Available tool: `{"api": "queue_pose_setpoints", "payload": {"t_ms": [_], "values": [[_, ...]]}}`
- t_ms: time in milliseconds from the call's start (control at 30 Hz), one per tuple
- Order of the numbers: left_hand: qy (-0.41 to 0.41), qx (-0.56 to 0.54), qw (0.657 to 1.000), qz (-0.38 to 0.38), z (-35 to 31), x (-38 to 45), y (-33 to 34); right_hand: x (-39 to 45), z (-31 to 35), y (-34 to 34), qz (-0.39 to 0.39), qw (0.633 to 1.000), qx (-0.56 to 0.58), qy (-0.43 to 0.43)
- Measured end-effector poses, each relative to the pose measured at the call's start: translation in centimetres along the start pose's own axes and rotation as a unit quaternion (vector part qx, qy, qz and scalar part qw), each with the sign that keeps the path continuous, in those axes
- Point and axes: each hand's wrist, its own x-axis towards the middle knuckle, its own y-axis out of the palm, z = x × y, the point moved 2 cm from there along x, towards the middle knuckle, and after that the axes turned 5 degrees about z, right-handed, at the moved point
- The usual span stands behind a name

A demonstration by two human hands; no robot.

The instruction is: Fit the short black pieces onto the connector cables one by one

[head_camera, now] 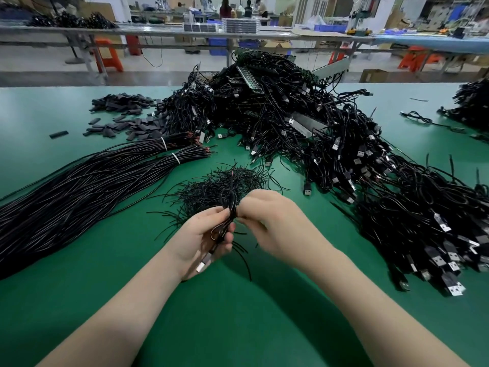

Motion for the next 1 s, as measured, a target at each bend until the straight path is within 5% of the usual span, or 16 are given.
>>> {"api": "queue_pose_setpoints", "payload": {"t_ms": [100, 167, 233, 333, 400, 767, 900, 933, 1000], "values": [[-0.003, -0.014, 1.0, -0.008, 0.0, -0.1, -0.1, -0.3, 0.2, 1.1, -0.032, 0.976, -0.164, -0.136], [0.012, -0.014, 1.0, -0.007, -0.1, 0.0, -0.1, -0.3, -0.2, 1.3, -0.054, 0.993, -0.099, -0.04], [0.05, -0.017, 0.999, -0.004, -0.2, 0.3, -0.1, -0.4, -0.7, 1.2, -0.073, 0.984, 0.073, 0.145], [0.082, 0.024, 0.996, -0.003, -0.2, 0.5, 0.1, -0.7, -1.4, 1.2, -0.04, 0.855, 0.368, 0.363], [0.089, 0.065, 0.994, -0.005, 0.0, 0.5, 0.2, -0.9, -1.4, 1.2, -0.012, 0.8, 0.451, 0.395], [0.092, 0.121, 0.988, -0.001, 0.3, 0.2, 0.8, -1.1, -1.6, 0.2, 0.082, 0.722, 0.526, 0.442], [0.086, 0.128, 0.988, 0.003, 0.3, 0.2, 0.9, -1.2, -1.7, 0.3, 0.075, 0.736, 0.523, 0.423], [0.082, 0.116, 0.99, -0.001, 0.3, 0.3, 0.9, -1.1, -1.7, 0.5, 0.046, 0.764, 0.5, 0.404], [0.07, 0.076, 0.995, -0.016, 0.0, 0.4, 0.6, -0.9, -1.4, 1.2, -0.042, 0.886, 0.347, 0.304]]}}
